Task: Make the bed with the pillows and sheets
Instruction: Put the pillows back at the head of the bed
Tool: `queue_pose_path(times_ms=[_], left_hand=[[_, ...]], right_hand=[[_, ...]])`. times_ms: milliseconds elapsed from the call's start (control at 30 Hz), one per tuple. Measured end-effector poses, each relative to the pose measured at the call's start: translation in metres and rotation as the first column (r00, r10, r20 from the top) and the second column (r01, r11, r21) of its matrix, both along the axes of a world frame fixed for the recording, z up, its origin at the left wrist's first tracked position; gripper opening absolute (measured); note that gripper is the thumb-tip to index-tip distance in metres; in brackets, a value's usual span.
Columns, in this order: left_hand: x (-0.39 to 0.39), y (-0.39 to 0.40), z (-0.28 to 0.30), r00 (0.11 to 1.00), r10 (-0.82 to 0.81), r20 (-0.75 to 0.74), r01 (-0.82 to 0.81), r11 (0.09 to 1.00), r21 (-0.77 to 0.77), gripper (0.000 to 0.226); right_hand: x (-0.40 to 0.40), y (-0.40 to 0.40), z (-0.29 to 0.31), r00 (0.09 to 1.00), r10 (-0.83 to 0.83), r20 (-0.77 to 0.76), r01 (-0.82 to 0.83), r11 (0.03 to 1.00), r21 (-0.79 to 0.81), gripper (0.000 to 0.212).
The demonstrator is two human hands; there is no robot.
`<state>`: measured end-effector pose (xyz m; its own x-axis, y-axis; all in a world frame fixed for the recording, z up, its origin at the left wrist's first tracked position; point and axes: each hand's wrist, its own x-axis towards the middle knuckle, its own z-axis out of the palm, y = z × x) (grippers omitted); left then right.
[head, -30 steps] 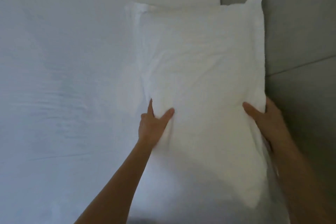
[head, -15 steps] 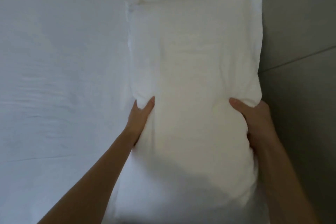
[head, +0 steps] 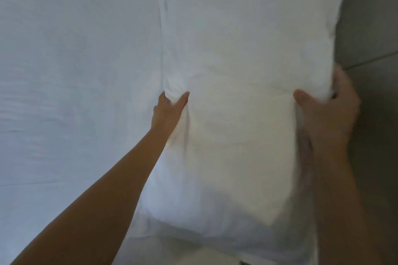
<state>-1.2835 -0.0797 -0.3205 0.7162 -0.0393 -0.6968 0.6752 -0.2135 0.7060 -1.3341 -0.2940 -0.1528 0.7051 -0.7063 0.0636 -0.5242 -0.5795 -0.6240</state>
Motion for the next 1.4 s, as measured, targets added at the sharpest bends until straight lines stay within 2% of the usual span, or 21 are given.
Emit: queue_pose_path(times_ms=[33,100,133,233,333,533,600,633,700,800,833,900,1000,1100,1200,1300,1400], left_hand=[[-0.005,0.003,-0.008,0.998,-0.039,-0.055,0.042,0.997,0.057,0.092],[-0.018,0.011,-0.019,0.992,-0.069,-0.11,0.081,0.991,0.107,0.08],[-0.025,0.018,-0.022,0.991,-0.07,-0.115,0.082,0.992,0.097,0.072],[-0.055,0.037,-0.031,0.988,-0.077,-0.135,0.087,0.994,0.07,0.052],[-0.089,0.049,-0.036,0.974,-0.121,-0.194,0.138,0.988,0.076,0.044],[-0.104,0.063,-0.034,0.938,-0.259,-0.231,0.258,0.965,-0.036,0.033],[-0.107,0.065,-0.032,0.941,-0.293,-0.169,0.299,0.954,0.009,0.03],[-0.111,0.066,-0.033,0.953,-0.281,-0.109,0.29,0.954,0.074,0.032],[-0.124,0.072,-0.033,0.988,-0.153,-0.018,0.153,0.967,0.201,0.035],[-0.155,0.082,-0.032,0.99,0.129,-0.059,-0.104,0.943,0.316,0.038],[-0.167,0.085,-0.034,0.984,0.149,-0.093,-0.105,0.926,0.363,0.039],[-0.188,0.089,-0.039,0.989,0.08,-0.122,-0.019,0.899,0.437,0.038],[-0.201,0.098,-0.038,0.994,-0.015,-0.11,0.065,0.884,0.463,0.015],[-0.211,0.101,-0.031,0.989,-0.03,-0.142,0.096,0.872,0.48,0.038],[-0.231,0.1,-0.028,0.971,-0.071,-0.226,0.167,0.883,0.439,0.047],[-0.255,0.111,-0.035,0.964,-0.153,-0.218,0.227,0.9,0.373,0.032],[-0.271,0.121,-0.04,0.94,-0.249,-0.233,0.321,0.874,0.365,0.028]], right_hand=[[0.001,-0.002,-0.013,0.995,-0.017,-0.098,0.011,0.998,-0.057,0.069],[-0.005,-0.004,-0.033,0.955,-0.073,-0.286,0.031,0.988,-0.149,0.07],[-0.012,-0.005,-0.039,0.939,-0.097,-0.33,0.039,0.983,-0.179,0.068],[-0.036,0.003,-0.038,0.919,-0.171,-0.356,0.095,0.971,-0.22,0.067],[-0.06,0.011,-0.041,0.899,-0.213,-0.383,0.113,0.957,-0.267,0.065],[-0.072,0.011,-0.052,0.887,-0.178,-0.427,-0.004,0.92,-0.391,0.044],[-0.073,0.008,-0.047,0.896,-0.118,-0.427,-0.086,0.899,-0.429,0.04],[-0.075,0.005,-0.041,0.905,-0.081,-0.418,-0.137,0.875,-0.464,0.038],[-0.079,-0.001,-0.028,0.91,-0.023,-0.415,-0.221,0.819,-0.529,0.035],[-0.08,-0.01,-0.022,0.898,-0.018,-0.439,-0.275,0.756,-0.594,0.035],[-0.079,-0.01,-0.025,0.894,-0.016,-0.449,-0.289,0.745,-0.601,0.035],[-0.078,-0.007,-0.032,0.892,-0.002,-0.453,-0.302,0.742,-0.598,0.036],[-0.077,-0.005,-0.035,0.902,0.01,-0.431,-0.288,0.758,-0.586,0.035],[-0.077,-0.003,-0.035,0.893,-0.022,-0.45,-0.277,0.76,-0.587,0.039],[-0.079,0.003,-0.031,0.894,-0.02,-0.447,-0.277,0.76,-0.588,0.047],[-0.095,0.009,-0.028,0.848,-0.06,-0.526,-0.25,0.831,-0.497,0.054],[-0.132,0.019,-0.034,0.761,0.008,-0.649,-0.414,0.776,-0.475,0.058]])
